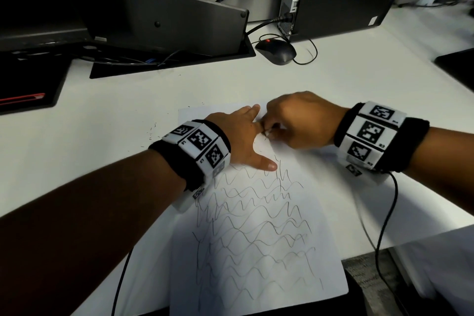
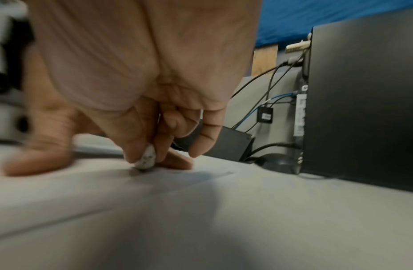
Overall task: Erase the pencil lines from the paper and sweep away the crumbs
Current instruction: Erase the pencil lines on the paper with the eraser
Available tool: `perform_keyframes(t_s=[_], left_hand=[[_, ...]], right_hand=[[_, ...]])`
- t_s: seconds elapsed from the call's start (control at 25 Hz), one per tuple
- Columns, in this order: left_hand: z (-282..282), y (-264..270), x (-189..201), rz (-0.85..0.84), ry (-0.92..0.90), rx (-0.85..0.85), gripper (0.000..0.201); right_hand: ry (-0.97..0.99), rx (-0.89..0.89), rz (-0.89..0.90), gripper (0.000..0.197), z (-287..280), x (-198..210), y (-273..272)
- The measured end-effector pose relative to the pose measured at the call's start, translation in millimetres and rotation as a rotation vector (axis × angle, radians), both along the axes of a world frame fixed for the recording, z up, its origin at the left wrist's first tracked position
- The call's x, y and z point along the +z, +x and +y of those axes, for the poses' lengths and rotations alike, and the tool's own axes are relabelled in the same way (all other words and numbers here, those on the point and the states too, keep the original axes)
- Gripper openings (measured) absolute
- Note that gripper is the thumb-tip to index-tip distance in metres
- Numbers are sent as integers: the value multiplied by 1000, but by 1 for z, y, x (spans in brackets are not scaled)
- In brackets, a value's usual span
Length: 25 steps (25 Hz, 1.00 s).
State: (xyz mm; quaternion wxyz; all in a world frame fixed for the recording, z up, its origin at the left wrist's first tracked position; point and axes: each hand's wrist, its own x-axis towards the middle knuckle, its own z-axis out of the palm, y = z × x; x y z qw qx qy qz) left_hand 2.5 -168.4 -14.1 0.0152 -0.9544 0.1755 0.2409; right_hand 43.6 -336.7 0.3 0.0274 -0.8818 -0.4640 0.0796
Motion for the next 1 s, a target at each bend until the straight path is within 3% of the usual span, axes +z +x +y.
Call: perform_keyframes(t_s=[0.12, 0.28, 0.36, 0.48, 0.6, 0.76, 0.84, 1.0], left_hand=[[0, 1, 3, 13, -14, -14, 84], [0, -1, 0, 8, -13, 14, 102], [1, -1, -1, 3, -26, 14, 105], [0, -1, 2, 7, -10, 10, 110], [-3, -5, 6, 28, 46, 20, 113], [-27, -22, 12, -131, 90, -81, 87], [-52, -37, 9, -120, 45, -151, 81], [-64, -56, 3, 75, 55, -64, 109]], right_hand=[[-10, 63, 95, 17, 1, -3, -13], [2, -5, 11, 18, -6, -1, -7], [-32, 30, 85, 18, -6, 0, -12], [30, -143, 85, 13, -14, 2, 0], [-26, -314, 129, 7, -20, -5, 16], [-49, -325, 218, 11, -21, -16, 17], [-73, -324, 231, 11, -21, -15, 17], [-101, -302, 214, 13, -20, -16, 17]])
